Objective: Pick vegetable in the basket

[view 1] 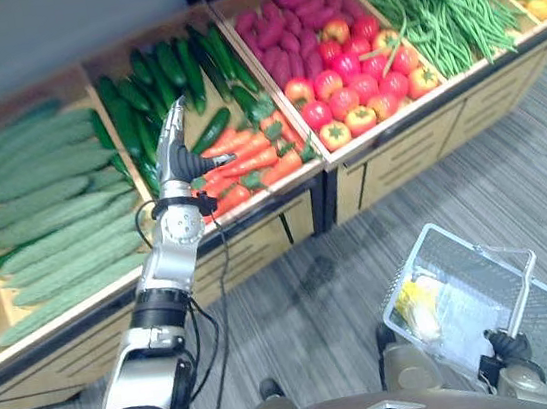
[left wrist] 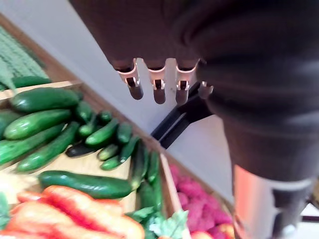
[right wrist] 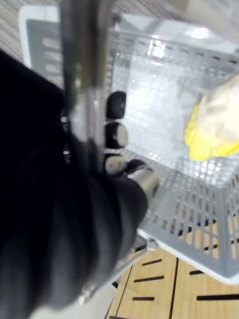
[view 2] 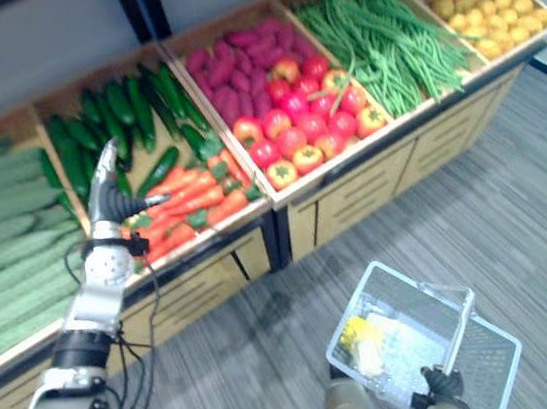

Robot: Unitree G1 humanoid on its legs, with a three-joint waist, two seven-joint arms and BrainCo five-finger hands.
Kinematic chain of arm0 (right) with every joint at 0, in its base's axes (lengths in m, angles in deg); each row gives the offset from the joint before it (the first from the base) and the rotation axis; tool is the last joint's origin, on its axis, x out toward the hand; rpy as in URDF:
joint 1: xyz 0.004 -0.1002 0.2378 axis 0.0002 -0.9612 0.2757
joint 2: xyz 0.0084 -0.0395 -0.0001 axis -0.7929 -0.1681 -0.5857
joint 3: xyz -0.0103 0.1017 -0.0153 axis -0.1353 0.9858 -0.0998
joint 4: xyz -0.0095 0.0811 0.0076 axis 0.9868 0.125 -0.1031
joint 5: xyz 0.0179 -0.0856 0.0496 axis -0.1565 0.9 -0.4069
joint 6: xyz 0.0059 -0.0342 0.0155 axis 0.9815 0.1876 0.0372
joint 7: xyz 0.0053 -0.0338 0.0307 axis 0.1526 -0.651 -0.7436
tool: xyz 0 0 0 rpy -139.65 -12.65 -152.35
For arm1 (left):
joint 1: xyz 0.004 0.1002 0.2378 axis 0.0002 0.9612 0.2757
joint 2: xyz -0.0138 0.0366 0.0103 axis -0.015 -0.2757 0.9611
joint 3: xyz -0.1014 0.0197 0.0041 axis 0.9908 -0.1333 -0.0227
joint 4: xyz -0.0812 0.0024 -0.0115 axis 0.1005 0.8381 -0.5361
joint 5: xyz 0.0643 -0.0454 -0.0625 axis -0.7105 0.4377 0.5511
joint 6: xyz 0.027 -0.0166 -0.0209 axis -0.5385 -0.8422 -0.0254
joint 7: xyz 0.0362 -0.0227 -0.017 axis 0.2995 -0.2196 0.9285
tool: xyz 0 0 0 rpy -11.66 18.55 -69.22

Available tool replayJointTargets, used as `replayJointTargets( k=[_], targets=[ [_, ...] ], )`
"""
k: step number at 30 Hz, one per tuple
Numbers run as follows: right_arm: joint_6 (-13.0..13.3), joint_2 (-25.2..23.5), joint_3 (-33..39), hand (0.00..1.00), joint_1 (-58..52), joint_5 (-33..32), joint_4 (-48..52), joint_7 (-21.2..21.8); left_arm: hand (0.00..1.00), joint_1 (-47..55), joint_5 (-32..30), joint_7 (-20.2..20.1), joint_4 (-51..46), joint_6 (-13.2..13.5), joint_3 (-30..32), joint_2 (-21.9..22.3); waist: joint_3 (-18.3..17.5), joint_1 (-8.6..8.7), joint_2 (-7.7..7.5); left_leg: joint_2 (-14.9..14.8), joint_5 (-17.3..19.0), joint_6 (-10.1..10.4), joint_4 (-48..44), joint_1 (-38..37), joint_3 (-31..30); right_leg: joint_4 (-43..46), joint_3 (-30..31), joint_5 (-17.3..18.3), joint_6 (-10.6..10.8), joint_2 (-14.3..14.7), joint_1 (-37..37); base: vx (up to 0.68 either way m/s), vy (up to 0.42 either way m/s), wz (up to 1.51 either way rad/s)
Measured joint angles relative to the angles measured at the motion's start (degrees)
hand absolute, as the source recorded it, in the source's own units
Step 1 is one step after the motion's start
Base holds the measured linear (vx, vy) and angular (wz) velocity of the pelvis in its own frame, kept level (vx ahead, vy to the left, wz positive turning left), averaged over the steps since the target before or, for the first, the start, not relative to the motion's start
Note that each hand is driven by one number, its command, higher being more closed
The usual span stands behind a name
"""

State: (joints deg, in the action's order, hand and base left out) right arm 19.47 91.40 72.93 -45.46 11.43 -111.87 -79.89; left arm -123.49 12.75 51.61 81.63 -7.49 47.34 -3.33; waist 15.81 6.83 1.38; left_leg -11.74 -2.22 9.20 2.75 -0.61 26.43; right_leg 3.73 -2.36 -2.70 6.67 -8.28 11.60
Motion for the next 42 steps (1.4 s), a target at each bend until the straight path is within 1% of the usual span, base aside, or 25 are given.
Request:
replayJointTargets(
  k=[1,3,5,6,8,10,11,12,14,15,17,18,22,24,26,28,29,32,33,35,37,38,39,41,42],
  targets=[
    [0.1,0.2,-0.5,1.0,0.3,0.0,0.0,-0.5,0.0,-1.1,-0.6,0.0,1.6,-0.2,0.0,-0.9,0.8,0.34,0.36,0.0,0.0,-0.1,-0.3,0.9,0.1,-1.1,0.0,-0.8,0.0,0.0,0.2,-0.06,0.005,-0.16],
    [0.1,0.2,-1.3,1.0,0.5,-0.1,0.0,-0.9,0.0,-3.3,-2.0,0.0,3.7,-0.4,-0.1,-1.7,1.3,0.7,0.45,-0.2,0.0,-0.1,-1.0,2.5,0.2,-2.0,0.2,-1.8,-0.1,0.1,1.4,-0.04,-0.014,-0.08],
    [0.6,0.6,-2.4,1.0,1.7,-0.1,0.3,-1.2,0.0,-6.8,-2.3,0.1,7.0,-1.0,-1.7,-3.7,3.5,1.55,0.5,-0.2,-0.3,-0.5,-1.2,3.6,0.9,-3.1,0.7,-3.1,-0.2,0.2,2.1,-0.03,-0.019,-0.1],
    [0.8,0.6,-2.8,1.0,1.8,-0.2,0.7,-1.2,1.0,-7.6,-2.3,0.1,7.9,-1.1,-2.2,-4.1,4.2,1.61,0.47,-0.2,-0.3,-0.5,-1.2,3.6,1.1,-3.2,1.0,-3.3,-0.2,0.2,2.2,-0.04,-0.006,-0.13],
    [2.2,0.7,-3.8,1.0,2.4,-0.3,1.3,-1.5,1.0,-10.2,-3.8,0.1,10.9,-1.2,-3.7,-5.1,6.1,1.85,0.25,-0.1,-0.3,-0.5,-1.4,4.4,1.6,-3.4,1.9,-4.0,-0.2,0.3,3.4,-0.05,-0.008,-0.17],
    [3.2,0.7,-5.5,1.0,3.2,-1.4,2.0,-1.7,1.0,-13.9,-4.4,0.1,13.9,-1.5,-4.8,-6.0,7.1,2.05,-0.5,-0.1,-0.6,-0.8,-1.9,7.6,2.8,-5.0,3.1,-5.8,-0.2,0.4,6.3,-0.05,-0.024,-0.17],
    [3.3,0.6,-5.7,1.0,3.2,-1.5,2.3,-1.7,1.0,-14.2,-4.4,0.1,14.0,-1.6,-4.8,-6.1,7.5,2.04,-0.48,-0.1,-0.6,-0.8,-1.9,7.7,2.9,-5.3,3.2,-6.1,-0.2,0.4,6.3,-0.03,-0.023,-0.16],
    [3.8,0.5,-6.2,1.0,3.2,-1.9,3.5,-1.7,1.0,-15.4,-4.8,1.0,14.2,-1.5,-4.8,-6.3,9.2,2.02,-0.74,-0.1,-0.6,-0.8,-1.9,7.7,3.2,-5.7,3.5,-6.4,-0.2,0.5,6.3,-0.02,-0.013,-0.07],
    [4.3,0.5,-6.7,1.0,3.2,-2.8,4.3,-1.8,1.0,-17.5,-6.3,2.1,14.1,-1.4,-5.0,-7.1,10.3,1.73,-1.08,-0.3,-0.6,-0.8,-1.8,8.2,4.2,-5.7,4.2,-6.7,-0.1,0.7,7.3,-0.02,-0.012,-0.17],
    [4.7,0.5,-7.5,1.0,3.2,-3.6,5.0,-1.8,1.0,-18.8,-7.4,2.2,13.8,-1.1,-5.5,-8.3,10.5,1.61,-1.24,-0.2,-0.6,-0.8,-1.9,8.9,4.6,-5.7,4.9,-6.9,0.0,0.8,8.3,-0.01,-0.016,-0.2],
    [5.1,0.4,-8.0,1.0,3.2,-3.8,5.7,-1.9,1.0,-20.8,-9.2,2.2,13.9,-1.3,-6.4,-9.4,10.6,1.69,-1.28,-0.2,-0.7,-0.8,-1.9,9.7,4.8,-5.7,5.1,-7.2,0.1,0.8,9.2,0.0,-0.012,-0.1],
    [5.3,0.4,-8.4,1.0,3.2,-4.2,5.9,-1.9,1.0,-22.0,-11.1,2.1,14.4,-1.5,-6.9,-9.7,10.7,1.66,-1.39,-0.3,-0.7,-0.8,-1.9,9.8,5.1,-5.7,5.4,-7.2,0.2,0.8,9.5,0.01,-0.008,-0.08],
    [5.9,0.4,-8.9,1.0,3.2,-5.5,6.2,-1.8,1.0,-23.4,-15.0,1.2,15.5,-1.8,-8.6,-9.3,10.7,1.51,-1.48,-0.7,-0.6,-0.7,-1.6,9.8,5.9,-5.7,6.0,-7.3,0.3,0.8,9.8,0.01,-0.001,-0.08],
    [5.9,0.4,-9.6,1.0,2.9,-5.9,6.9,-1.6,1.0,-23.5,-17.1,1.0,15.5,-2.6,-9.0,-9.3,10.7,1.48,-1.48,-0.8,-0.6,-0.7,-1.6,9.7,6.0,-5.7,6.0,-7.3,0.3,0.8,9.8,0.0,0.0,0.0],
    [5.9,0.4,-9.9,1.0,2.9,-5.9,7.4,-1.4,1.0,-23.7,-19.1,0.8,15.5,-2.9,-9.3,-9.3,10.7,1.33,-1.47,-0.9,-0.6,-0.7,-1.7,9.6,6.0,-5.7,6.0,-7.6,0.8,0.8,9.7,0.0,0.0,0.0],
    [5.9,0.4,-9.9,1.0,2.4,-6.4,7.8,-1.2,1.0,-23.6,-21.6,-0.1,15.7,-3.9,-10.3,-9.0,10.7,1.27,-1.47,-1.0,-0.6,-0.7,-1.9,8.7,5.8,-5.7,5.5,-7.6,0.8,0.7,8.5,0.01,0.003,0.07],
    [5.9,0.4,-9.9,1.0,2.2,-6.4,7.8,-1.1,1.0,-23.4,-22.2,-0.3,15.8,-4.0,-10.4,-8.9,10.7,1.29,-1.47,-1.1,-0.6,-0.7,-2.0,8.3,5.6,-5.7,5.2,-7.5,0.9,0.7,7.9,0.01,0.004,0.08],
    [5.9,0.4,-9.9,1.0,0.4,-6.5,7.7,-0.7,1.0,-23.0,-22.3,-0.3,16.0,-4.2,-9.8,-9.0,10.6,0.79,-1.3,-1.3,-0.6,-0.7,-2.0,5.4,4.8,-5.7,4.2,-7.3,1.2,0.7,4.4,0.01,0.017,0.15],
    [5.9,0.4,-9.8,1.0,-0.4,-6.5,7.4,-0.5,1.0,-23.0,-22.4,-0.1,15.8,-5.1,-8.9,-9.3,10.4,0.31,-1.16,-1.2,-0.6,-0.7,-2.0,4.3,4.4,-5.7,3.4,-7.1,1.4,0.5,3.0,0.0,0.029,0.15],
    [5.9,0.4,-9.7,1.0,-1.0,-6.5,6.2,-0.3,1.0,-23.0,-22.4,0.1,15.2,-6.3,-7.3,-10.5,9.9,-0.15,-1.21,-0.8,-0.4,-0.7,-2.0,3.1,3.7,-5.8,2.8,-6.3,1.0,0.2,1.3,-0.02,0.029,0.2],
    [5.7,0.4,-9.6,1.0,-1.1,-6.5,3.8,0.2,1.0,-22.6,-22.4,0.2,15.2,-7.9,-5.6,-12.9,7.0,-0.12,-1.02,-0.1,-0.4,-0.7,-1.8,2.8,2.6,-5.9,1.9,-5.9,1.1,-0.1,0.3,-0.01,0.023,0.25],
    [5.6,0.4,-9.6,1.0,-1.1,-6.5,3.0,0.4,1.0,-22.5,-22.4,0.7,15.1,-8.5,-5.0,-13.8,6.3,-0.12,-1.03,-0.1,-0.4,-0.7,-1.7,2.0,2.2,-6.3,1.6,-5.9,1.1,-0.1,-1.0,0.01,0.015,0.19],
    [5.5,0.3,-9.6,1.0,-1.2,-6.5,2.5,0.6,1.0,-22.2,-22.4,1.1,14.9,-8.7,-4.5,-14.3,5.7,-0.14,-1.06,-0.1,-0.4,-0.7,-1.6,1.4,2.1,-6.6,1.5,-5.9,1.0,-0.1,-1.7,0.01,0.008,0.12],
    [4.9,0.2,-9.4,1.0,-1.7,-6.4,0.8,0.7,1.0,-20.3,-22.4,2.4,12.8,-9.8,-3.1,-15.7,2.2,-0.18,-0.76,0.2,-0.4,-0.7,-0.8,0.5,1.4,-7.4,1.2,-5.8,0.9,-0.2,-3.1,0.02,0.004,0.11],
    [4.7,0.1,-9.2,1.0,-1.9,-6.4,0.5,0.8,1.0,-19.8,-22.4,2.5,11.7,-9.9,-2.8,-16.4,1.4,-0.21,-0.69,0.2,-0.4,-0.7,-0.8,-0.1,1.3,-7.6,1.1,-5.8,0.9,-0.3,-3.8,0.05,0.003,0.11]
  ],
)
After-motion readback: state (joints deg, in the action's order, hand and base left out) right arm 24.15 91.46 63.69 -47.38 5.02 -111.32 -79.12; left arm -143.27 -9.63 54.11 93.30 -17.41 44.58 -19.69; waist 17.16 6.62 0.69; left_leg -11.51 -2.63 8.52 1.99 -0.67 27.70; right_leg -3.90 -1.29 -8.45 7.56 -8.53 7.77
